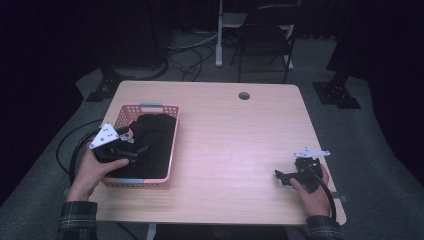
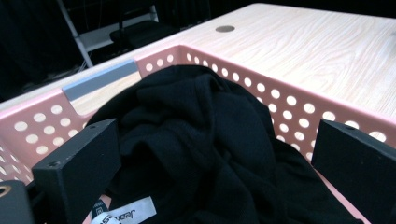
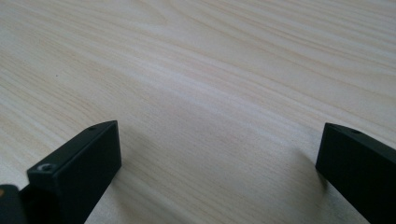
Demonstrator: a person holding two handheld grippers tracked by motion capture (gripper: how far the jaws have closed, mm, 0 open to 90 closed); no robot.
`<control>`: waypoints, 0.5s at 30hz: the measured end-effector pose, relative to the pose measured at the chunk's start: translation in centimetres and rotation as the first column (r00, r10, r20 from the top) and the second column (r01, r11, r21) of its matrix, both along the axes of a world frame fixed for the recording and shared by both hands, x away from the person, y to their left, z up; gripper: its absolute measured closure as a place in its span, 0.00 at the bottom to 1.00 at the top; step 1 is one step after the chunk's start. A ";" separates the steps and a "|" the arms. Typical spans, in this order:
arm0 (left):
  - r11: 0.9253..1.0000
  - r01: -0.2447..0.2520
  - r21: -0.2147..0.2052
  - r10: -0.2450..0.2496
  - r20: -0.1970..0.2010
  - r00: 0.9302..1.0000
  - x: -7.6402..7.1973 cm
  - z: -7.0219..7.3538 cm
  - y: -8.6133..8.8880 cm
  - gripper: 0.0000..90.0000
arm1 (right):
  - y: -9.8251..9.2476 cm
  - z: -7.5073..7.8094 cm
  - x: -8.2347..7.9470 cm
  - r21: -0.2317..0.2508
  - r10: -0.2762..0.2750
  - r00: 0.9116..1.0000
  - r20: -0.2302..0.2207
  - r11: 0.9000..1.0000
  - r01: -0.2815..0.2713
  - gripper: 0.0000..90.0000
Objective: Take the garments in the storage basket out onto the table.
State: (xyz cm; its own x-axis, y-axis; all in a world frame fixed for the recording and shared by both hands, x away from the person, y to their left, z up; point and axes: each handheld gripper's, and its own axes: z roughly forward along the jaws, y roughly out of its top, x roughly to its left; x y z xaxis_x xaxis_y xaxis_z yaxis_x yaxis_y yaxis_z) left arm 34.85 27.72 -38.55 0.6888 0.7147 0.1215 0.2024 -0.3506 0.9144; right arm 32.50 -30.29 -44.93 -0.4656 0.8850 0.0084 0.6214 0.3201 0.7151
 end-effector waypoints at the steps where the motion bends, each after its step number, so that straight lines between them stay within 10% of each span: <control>1: 1.000 -0.001 0.007 0.001 -0.004 1.000 0.1 -0.1 0.0 0.01 | 0.0 0.0 0.0 0.000 0.000 1.000 0.000 1.000 0.000 0.00; 15: 0.996 -0.016 0.092 0.024 -0.081 0.996 0.9 -0.9 -0.8 0.01 | 0.0 0.0 0.0 0.000 -0.002 1.000 0.000 1.000 0.002 0.00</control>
State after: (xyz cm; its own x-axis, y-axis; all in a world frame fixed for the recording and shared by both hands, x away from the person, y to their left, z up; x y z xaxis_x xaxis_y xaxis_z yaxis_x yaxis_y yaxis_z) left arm 35.79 26.91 -39.49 0.6846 0.7171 0.1305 0.2833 -0.4267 0.8589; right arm 32.51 -30.28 -44.93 -0.4639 0.8859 0.0083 0.6221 0.3190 0.7149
